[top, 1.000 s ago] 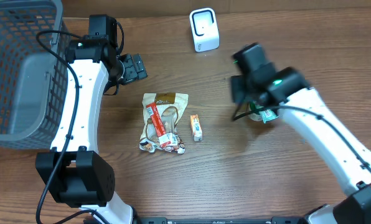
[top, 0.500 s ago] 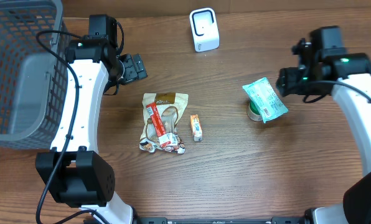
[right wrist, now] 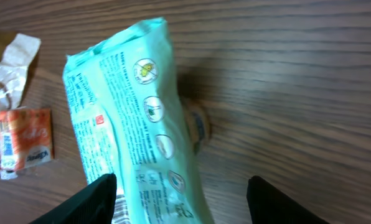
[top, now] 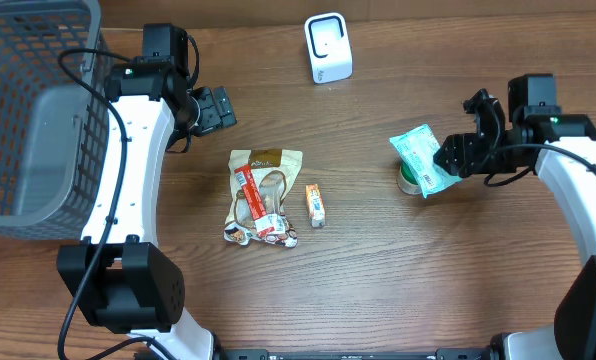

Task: Scan the item barcode
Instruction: 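Carry the teal packet left toward the orange sachet with the right gripper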

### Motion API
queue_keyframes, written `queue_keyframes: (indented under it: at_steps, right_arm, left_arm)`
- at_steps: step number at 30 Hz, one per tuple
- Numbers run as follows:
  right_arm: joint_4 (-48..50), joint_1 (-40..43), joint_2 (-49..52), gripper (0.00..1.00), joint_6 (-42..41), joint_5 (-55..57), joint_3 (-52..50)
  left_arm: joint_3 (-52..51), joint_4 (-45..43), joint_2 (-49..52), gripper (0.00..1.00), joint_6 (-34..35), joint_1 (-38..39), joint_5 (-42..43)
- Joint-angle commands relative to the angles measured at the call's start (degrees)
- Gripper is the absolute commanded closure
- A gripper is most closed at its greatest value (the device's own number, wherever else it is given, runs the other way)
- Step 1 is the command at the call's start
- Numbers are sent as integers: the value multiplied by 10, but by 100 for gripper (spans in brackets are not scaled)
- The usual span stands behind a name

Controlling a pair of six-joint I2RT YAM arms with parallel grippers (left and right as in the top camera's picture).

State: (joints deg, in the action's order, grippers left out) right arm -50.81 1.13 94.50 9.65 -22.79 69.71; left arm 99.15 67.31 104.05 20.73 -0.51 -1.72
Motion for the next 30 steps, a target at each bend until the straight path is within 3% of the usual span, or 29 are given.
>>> queue_keyframes:
  at_steps: [1,8,14,17,18,22,30]
  right_arm:
    - [15,1,-1,32,13,-28,-19]
    - [62,1,-1,37,9,-30,-58]
    - [64,1,-1,64,-17,-31,-63]
    - [63,1,-1,92,-30,-31,-54]
    - [61,1,-2,96,-30,-31,-50]
    - [35,1,-5,96,-37,-38,-16]
    - [10,-16,-16,96,-70,-187,46]
  left_arm:
    - [7,-1,-9,0,-13,-2,-2]
    - [7,-1,-9,0,-13,-2,-2]
    - [7,-1,-9,0,-13,-2,-2]
    - [7,-1,-9,0,-13,-2,-2]
    - [7,-1,-9,0,-13,-2,-2]
    - [7,-1,-9,0,-13,-2,-2]
    - [7,-1,-9,0,-13,-2,-2]
